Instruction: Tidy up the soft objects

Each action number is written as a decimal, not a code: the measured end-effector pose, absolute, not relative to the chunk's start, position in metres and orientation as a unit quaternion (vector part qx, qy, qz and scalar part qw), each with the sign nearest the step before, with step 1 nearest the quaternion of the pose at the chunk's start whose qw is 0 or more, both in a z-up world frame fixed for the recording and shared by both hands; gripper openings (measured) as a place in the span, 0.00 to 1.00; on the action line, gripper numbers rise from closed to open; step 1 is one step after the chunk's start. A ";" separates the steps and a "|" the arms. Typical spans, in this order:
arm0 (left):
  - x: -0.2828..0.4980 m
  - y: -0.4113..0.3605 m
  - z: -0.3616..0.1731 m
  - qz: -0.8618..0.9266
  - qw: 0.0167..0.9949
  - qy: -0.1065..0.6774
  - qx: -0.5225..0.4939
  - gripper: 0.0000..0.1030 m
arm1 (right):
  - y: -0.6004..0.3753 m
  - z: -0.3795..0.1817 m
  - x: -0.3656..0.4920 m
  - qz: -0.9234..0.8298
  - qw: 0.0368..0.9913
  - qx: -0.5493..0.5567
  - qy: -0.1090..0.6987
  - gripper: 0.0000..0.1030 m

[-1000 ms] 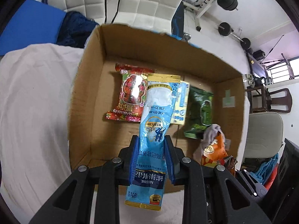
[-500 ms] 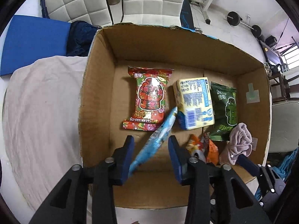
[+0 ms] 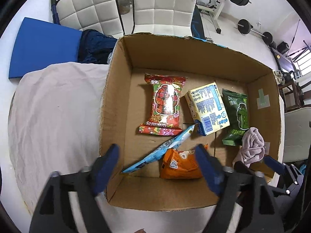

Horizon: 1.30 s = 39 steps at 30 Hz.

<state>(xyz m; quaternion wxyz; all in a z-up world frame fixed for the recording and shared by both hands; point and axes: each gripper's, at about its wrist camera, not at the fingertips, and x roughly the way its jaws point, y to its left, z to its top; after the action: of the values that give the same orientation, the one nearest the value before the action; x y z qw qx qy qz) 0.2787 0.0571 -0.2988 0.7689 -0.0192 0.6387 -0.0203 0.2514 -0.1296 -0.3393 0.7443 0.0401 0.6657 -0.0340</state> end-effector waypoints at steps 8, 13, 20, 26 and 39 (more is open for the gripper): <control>0.274 0.053 -0.305 -0.025 0.768 0.640 -0.016 0.94 | -0.143 -0.341 0.249 -0.048 0.745 0.040 0.664 1.00; 0.266 0.050 -0.298 -0.021 0.775 0.632 -0.007 0.94 | -0.145 -0.337 0.246 -0.047 0.748 0.034 0.661 1.00; 0.242 0.047 -0.261 -0.015 0.812 0.584 -0.001 0.94 | -0.146 -0.308 0.230 -0.031 0.763 0.037 0.645 1.00; 0.211 0.052 -0.219 -0.030 0.833 0.552 -0.031 1.00 | -0.153 -0.260 0.199 -0.025 0.792 0.044 0.608 1.00; 0.099 0.041 -0.105 -0.030 0.871 0.490 0.005 1.00 | -0.160 -0.130 0.076 0.010 0.841 0.050 0.538 1.00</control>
<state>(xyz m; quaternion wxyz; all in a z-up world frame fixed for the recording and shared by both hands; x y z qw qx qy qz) 0.0985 0.0413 -0.1054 0.8712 0.0051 0.4900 -0.0297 0.0759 -0.1599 -0.1299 0.8411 0.0497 0.5385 0.0104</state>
